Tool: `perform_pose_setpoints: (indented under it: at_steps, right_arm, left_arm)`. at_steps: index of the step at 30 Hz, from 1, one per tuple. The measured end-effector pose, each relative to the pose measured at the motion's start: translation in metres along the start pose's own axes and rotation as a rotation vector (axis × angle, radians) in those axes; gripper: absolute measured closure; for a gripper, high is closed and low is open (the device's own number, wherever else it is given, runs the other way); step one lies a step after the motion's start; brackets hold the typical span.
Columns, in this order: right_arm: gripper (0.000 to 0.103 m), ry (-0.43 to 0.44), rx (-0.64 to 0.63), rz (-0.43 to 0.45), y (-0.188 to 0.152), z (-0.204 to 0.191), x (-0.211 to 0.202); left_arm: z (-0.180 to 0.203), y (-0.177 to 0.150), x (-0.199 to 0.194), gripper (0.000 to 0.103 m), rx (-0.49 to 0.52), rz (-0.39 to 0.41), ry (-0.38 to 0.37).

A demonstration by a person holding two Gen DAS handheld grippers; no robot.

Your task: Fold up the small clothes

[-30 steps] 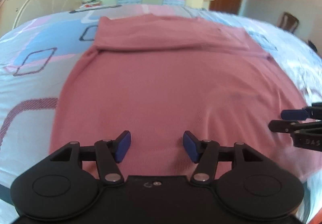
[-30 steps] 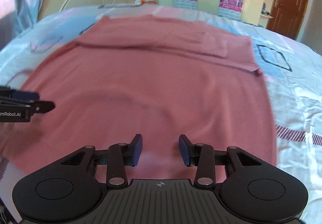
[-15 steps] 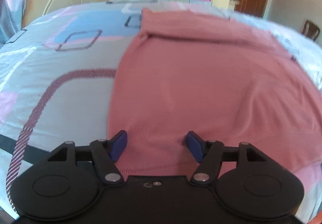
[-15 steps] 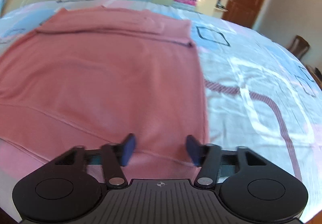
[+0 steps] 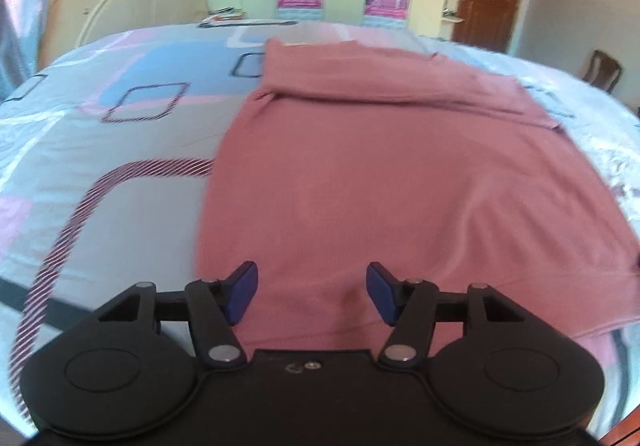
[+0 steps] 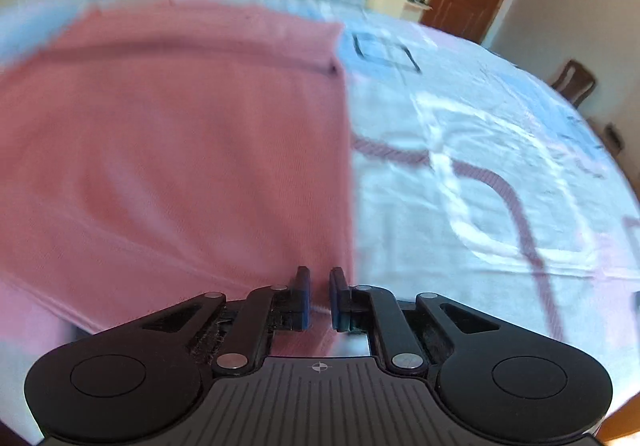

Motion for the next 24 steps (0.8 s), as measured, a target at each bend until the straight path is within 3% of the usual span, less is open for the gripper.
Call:
perform_pose_setpoints:
  at_steps: [4,7,12,13,14,16,24]
  right_arm:
    - [0.093,0.1,-0.001,0.059,0.017,-0.026,-0.011]
    - [0.093,0.178,0.001,0.044,0.018,-0.046,-0.012]
    - [0.091,0.174,-0.042,0.018,0.001,-0.053,-0.005]
    - [0.083,0.166,-0.034,0.017,-0.002,-0.048,-0.005]
    - [0.063,0.151,-0.027,0.017,-0.003,-0.042,-0.005]
    - [0.049,0.108,-0.015,0.017,-0.005,-0.028,-0.004]
    - [0.049,0.053,0.075,-0.027,-0.017,0.01,-0.005]
  left_arm:
    - [0.024,0.012,0.015,0.044,0.026,-0.002,-0.042]
    - [0.035,0.009,0.027,0.043,0.046,-0.041,-0.039]
    - [0.03,-0.007,0.033,0.04,0.057,-0.064,-0.006]
    - [0.029,-0.009,0.031,0.039,0.059,-0.064,-0.003]
    - [0.027,-0.01,0.028,0.037,0.059,-0.065,-0.001]
    - [0.023,-0.011,0.024,0.035,0.051,-0.066,0.004]
    - [-0.005,-0.012,-0.003,0.031,0.013,-0.036,0.058]
Point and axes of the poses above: each gripper's, at about its wrist camera, not at the fingertips, and x roughly the way its jaws point, z to its right, y to its top, the point moved 3 cm from there along x, roughly the way its jaws point, and after that the axes turned 9 degrees about -y, right-handed, at the moved point
